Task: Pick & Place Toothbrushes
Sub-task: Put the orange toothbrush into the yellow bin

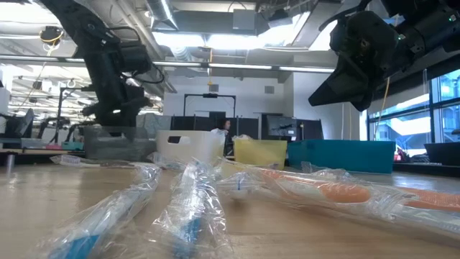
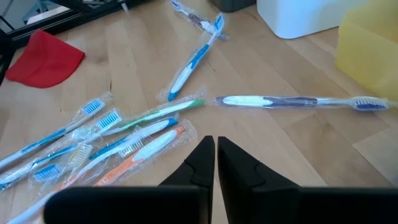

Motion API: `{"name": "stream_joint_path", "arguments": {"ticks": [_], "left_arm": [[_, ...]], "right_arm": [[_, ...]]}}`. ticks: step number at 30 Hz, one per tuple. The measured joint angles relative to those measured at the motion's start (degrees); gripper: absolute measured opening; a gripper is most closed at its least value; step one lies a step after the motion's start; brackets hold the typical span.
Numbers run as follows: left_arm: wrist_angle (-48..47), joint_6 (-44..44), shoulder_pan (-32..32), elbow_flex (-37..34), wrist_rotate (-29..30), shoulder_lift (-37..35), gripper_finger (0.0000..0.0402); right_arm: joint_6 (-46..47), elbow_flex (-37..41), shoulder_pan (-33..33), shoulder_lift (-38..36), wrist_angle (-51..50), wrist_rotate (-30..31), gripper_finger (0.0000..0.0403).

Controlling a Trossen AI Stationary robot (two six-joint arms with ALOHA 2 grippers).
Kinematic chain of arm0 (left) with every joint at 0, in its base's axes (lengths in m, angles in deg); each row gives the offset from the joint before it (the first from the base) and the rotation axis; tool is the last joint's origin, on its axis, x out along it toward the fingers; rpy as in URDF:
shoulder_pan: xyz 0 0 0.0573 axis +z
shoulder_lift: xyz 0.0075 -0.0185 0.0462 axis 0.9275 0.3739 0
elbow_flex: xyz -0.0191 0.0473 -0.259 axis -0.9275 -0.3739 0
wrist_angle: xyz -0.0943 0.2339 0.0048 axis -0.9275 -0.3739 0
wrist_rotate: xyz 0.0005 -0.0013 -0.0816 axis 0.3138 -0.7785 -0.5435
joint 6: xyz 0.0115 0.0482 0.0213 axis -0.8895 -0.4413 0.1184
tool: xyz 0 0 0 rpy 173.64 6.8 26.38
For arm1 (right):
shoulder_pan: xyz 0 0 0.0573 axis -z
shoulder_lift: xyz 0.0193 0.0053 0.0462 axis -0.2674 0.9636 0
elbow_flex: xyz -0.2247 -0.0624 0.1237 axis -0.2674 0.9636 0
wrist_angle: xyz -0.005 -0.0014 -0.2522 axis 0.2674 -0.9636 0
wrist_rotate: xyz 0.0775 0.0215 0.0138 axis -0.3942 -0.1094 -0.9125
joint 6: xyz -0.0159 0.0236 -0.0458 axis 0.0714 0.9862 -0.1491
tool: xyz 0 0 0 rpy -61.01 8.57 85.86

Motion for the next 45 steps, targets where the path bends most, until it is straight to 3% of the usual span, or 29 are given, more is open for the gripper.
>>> {"name": "stream_joint_path", "arguments": {"ticks": [10, 17, 24, 28, 31, 39, 45], "left_arm": [[-4.9, -5.3, 0.0, 6.3, -2.3, -0.7, 0.0202], [-6.4, -6.0, -1.8, 6.9, -2.4, -5.9, 0.0196], [-9.3, -5.6, -10.2, 6.9, -2.5, -12.3, 0.0194], [-9.4, -3.9, -16.7, 6.9, -1.7, -13.7, 0.0194], [-9.5, -2.2, -21.9, 6.9, -0.6, -13.7, 0.0193], [-9.0, 5.1, -37.1, 5.4, 6.2, -12.5, 0.0188], [-7.8, 12.2, -44.4, 1.7, 6.3, -11.7, 0.0188]], "right_arm": [[-1.3, 0.0, 0.0, 0.0, 5.1, 0.0, 0.002], [-2.0, -0.1, 0.0, 0.0, 7.3, 0.0, 0.002], [-5.5, -3.3, 1.1, 0.0, 7.1, -9.4, 0.002], [-9.3, -5.6, 1.3, 0.0, 6.6, -10.5, 0.002], [-10.7, -8.3, 1.3, 0.0, 1.7, -10.5, 0.002], [-5.8, -18.9, 0.8, 0.2, -23.9, -10.5, 0.002], [-1.6, -23.5, -1.1, 1.8, -32.1, -14.2, 0.002]]}}
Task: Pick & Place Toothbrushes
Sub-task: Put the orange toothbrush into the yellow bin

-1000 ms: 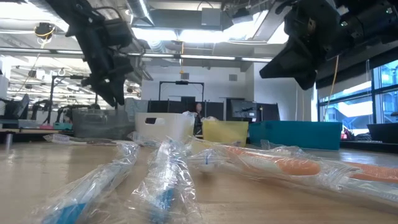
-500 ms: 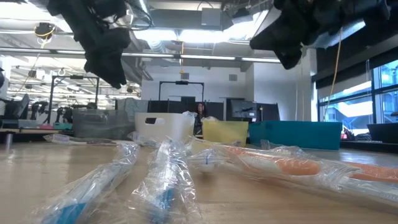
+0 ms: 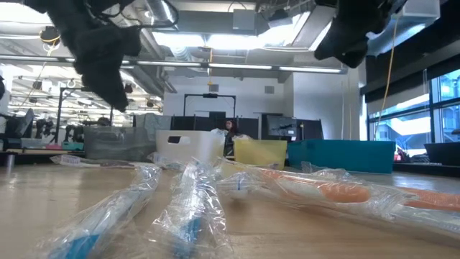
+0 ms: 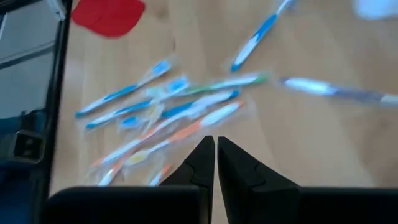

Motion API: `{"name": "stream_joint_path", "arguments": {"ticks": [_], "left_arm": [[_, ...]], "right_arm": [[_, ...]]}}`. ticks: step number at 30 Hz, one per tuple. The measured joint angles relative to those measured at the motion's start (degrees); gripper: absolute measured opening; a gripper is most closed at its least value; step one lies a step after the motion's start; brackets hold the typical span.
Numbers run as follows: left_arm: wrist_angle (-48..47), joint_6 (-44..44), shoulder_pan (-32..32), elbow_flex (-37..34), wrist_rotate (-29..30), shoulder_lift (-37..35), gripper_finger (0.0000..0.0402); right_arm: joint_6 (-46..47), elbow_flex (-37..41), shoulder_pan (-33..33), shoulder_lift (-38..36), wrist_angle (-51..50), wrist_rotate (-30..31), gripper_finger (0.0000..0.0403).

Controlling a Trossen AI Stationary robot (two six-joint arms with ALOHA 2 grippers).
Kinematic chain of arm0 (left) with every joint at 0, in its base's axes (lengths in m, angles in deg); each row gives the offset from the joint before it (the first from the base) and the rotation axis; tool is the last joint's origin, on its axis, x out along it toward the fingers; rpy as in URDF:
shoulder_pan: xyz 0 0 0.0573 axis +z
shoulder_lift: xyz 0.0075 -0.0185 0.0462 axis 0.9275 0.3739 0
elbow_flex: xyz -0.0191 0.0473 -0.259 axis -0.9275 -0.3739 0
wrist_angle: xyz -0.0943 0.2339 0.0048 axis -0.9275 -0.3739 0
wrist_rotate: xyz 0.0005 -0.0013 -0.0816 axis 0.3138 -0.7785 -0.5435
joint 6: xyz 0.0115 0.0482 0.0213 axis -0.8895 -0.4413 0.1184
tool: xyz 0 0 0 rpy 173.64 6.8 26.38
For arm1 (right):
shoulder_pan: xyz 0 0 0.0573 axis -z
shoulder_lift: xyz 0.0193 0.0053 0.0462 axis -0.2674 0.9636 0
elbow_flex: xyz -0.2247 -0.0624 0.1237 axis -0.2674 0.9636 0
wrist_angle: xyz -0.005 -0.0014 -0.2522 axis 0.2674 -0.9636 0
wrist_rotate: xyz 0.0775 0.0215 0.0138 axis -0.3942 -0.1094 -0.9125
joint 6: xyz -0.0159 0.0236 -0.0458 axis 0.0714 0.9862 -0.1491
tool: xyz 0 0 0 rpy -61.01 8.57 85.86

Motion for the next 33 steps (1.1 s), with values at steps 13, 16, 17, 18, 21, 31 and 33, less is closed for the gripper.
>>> {"name": "stream_joint_path", "arguments": {"ticks": [13, 16, 17, 18, 21, 31, 33], "left_arm": [[7.3, 5.2, -8.3, -4.3, 2.5, 0.5, 0.0184], [8.5, 5.3, -9.3, -4.3, 4.0, 0.5, 0.0184], [8.7, 5.3, -9.5, -4.3, 4.2, 0.5, 0.0184], [8.8, 5.3, -9.7, -4.3, 4.3, 0.5, 0.0184], [8.7, 5.3, -10.1, -4.3, 4.5, 0.5, 0.0184], [8.7, 5.3, -10.1, -4.3, 7.0, 0.5, 0.0184], [8.7, 5.3, -10.1, -4.3, 7.0, 0.5, 0.0184]], "right_arm": [[10.8, -6.2, -6.4, 11.1, -9.0, -5.3, 0.002], [13.0, -6.9, -7.8, 13.2, -9.7, -6.2, 0.002], [13.8, -6.9, -8.3, 13.7, -9.7, -6.8, 0.002], [14.7, -6.9, -8.8, 14.2, -9.7, -7.3, 0.002], [17.2, -6.9, -10.5, 15.4, -9.9, -8.7, 0.002], [25.8, -6.9, -17.6, 20.9, -7.2, -9.8, 0.002], [26.9, -6.9, -18.7, 22.0, -7.0, -9.8, 0.002]]}}
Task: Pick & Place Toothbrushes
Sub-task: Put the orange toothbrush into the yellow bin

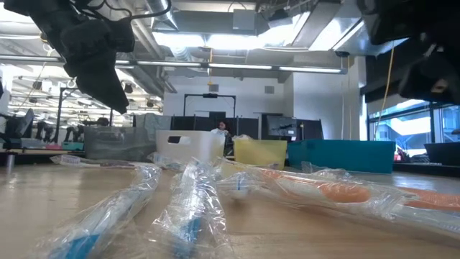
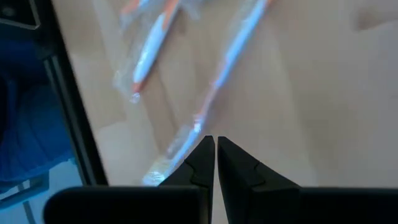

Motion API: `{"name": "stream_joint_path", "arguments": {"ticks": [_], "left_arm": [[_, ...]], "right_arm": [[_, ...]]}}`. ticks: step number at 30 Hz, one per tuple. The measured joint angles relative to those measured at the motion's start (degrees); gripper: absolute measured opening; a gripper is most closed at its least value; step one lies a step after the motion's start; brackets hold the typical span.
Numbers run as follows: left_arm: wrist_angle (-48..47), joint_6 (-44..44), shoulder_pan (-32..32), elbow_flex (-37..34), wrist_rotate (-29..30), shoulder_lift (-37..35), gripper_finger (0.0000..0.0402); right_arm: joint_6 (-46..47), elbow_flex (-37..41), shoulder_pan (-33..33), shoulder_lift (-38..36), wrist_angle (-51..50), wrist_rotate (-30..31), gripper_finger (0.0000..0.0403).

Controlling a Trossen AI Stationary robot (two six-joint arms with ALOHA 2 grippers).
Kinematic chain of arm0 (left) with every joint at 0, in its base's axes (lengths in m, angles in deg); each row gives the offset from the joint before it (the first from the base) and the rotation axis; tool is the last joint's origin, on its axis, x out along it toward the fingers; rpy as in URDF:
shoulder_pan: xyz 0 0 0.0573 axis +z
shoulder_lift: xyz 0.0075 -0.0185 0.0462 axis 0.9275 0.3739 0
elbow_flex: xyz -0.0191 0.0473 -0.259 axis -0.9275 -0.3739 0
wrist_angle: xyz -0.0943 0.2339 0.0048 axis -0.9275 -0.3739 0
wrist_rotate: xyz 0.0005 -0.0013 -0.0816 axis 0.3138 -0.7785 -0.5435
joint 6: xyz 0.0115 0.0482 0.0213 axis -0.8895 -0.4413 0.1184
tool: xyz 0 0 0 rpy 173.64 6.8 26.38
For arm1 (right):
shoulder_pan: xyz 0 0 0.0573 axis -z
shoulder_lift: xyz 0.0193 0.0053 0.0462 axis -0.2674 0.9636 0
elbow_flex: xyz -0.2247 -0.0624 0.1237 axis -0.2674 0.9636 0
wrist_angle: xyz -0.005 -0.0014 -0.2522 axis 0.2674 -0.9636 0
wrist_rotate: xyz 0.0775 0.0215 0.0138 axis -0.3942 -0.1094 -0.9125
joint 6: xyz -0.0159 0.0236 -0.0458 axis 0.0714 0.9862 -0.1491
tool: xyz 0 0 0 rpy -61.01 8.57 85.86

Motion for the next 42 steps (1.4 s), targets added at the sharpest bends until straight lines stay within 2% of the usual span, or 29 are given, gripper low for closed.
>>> {"name": "stream_joint_path", "arguments": {"ticks": [10, 18, 22, 32, 37, 42], "left_arm": [[0.1, 0.6, 0.0, 0.0, 0.0, 0.0, 0.0184], [0.4, 0.6, 0.0, 0.0, 0.0, 0.0, 0.0184], [0.5, 0.6, 0.0, 0.0, 0.3, 0.0, 0.0184], [0.9, 0.6, 0.0, 0.0, 1.9, 0.0, 0.0184], [1.1, 0.6, 0.0, 0.0, 2.0, 0.0, 0.0184], [1.2, 0.6, 0.0, 0.0, 1.9, 0.0, 0.0184]], "right_arm": [[0.2, 0.0, -2.5, 3.1, 7.4, 0.0, 0.002], [0.0, 0.0, -2.5, 3.2, 8.4, 0.4, 0.0028], [0.0, 0.0, -2.6, 3.7, 8.3, 0.7, 0.0063], [2.1, 0.0, -2.6, 9.0, 9.7, -1.3, 0.0189], [3.2, 0.0, -2.6, 10.3, 10.0, -0.9, 0.0216], [3.8, -0.2, -2.7, 10.8, 9.7, 1.5, 0.0217]]}}
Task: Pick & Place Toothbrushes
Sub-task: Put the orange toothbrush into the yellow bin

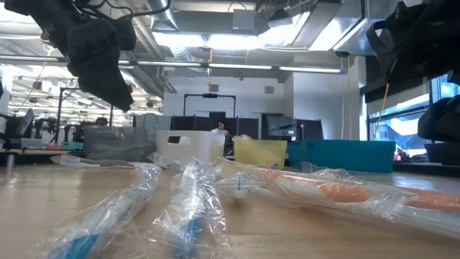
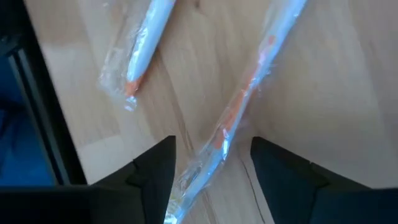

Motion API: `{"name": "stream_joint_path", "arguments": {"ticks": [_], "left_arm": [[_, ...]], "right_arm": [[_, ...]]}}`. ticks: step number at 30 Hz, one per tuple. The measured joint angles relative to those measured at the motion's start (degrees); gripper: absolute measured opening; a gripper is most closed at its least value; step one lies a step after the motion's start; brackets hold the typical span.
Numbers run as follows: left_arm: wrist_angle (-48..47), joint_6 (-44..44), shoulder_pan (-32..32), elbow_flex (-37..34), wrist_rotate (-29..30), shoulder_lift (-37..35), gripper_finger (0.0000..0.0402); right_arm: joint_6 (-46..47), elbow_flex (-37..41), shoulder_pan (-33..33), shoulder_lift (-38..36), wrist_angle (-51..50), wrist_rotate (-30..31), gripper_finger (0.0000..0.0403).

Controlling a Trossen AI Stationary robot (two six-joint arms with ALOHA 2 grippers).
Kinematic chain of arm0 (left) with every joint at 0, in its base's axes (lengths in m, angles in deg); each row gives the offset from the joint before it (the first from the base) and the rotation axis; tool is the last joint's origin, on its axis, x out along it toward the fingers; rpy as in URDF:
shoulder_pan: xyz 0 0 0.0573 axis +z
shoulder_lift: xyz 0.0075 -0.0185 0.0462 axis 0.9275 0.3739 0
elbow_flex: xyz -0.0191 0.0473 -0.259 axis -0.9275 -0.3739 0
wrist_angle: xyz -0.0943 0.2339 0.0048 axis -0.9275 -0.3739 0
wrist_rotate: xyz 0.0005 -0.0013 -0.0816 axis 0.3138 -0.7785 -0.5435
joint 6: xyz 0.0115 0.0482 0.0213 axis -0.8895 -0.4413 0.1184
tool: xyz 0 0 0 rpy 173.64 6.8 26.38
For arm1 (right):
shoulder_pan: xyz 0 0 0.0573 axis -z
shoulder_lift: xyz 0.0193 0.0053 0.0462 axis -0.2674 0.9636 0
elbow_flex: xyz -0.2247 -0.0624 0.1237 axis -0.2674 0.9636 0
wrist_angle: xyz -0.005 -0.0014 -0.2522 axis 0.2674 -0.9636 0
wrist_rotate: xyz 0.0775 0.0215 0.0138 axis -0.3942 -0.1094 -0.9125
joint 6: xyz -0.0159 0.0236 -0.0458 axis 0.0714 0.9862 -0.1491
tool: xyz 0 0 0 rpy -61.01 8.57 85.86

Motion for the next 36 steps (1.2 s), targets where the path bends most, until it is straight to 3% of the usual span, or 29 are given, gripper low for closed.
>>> {"name": "stream_joint_path", "arguments": {"ticks": [10, 20, 24, 31, 36], "left_arm": [[-0.1, -0.1, 0.0, 0.0, -1.0, 0.0, 0.0184], [-0.1, -0.2, 0.0, 0.0, -2.6, 0.0, 0.0184], [-0.2, -0.2, 0.0, 0.0, -2.6, 0.0, 0.0184], [-0.4, -0.2, 0.0, 0.0, -2.6, 0.0, 0.0184], [-0.4, -0.2, 0.0, 0.0, -2.6, 0.0, 0.0184]], "right_arm": [[5.4, 0.0, 0.1, 0.1, -4.5, 5.3, 0.0128], [10.4, 0.0, 0.3, 0.2, -7.7, 6.7, 0.0023], [10.8, 0.0, 0.5, 0.0, -8.2, 6.7, 0.0017], [10.9, 0.2, 0.5, -0.4, -9.6, 6.9, 0.0053], [9.3, 0.6, 0.5, -2.2, -11.0, 6.6, 0.0021]]}}
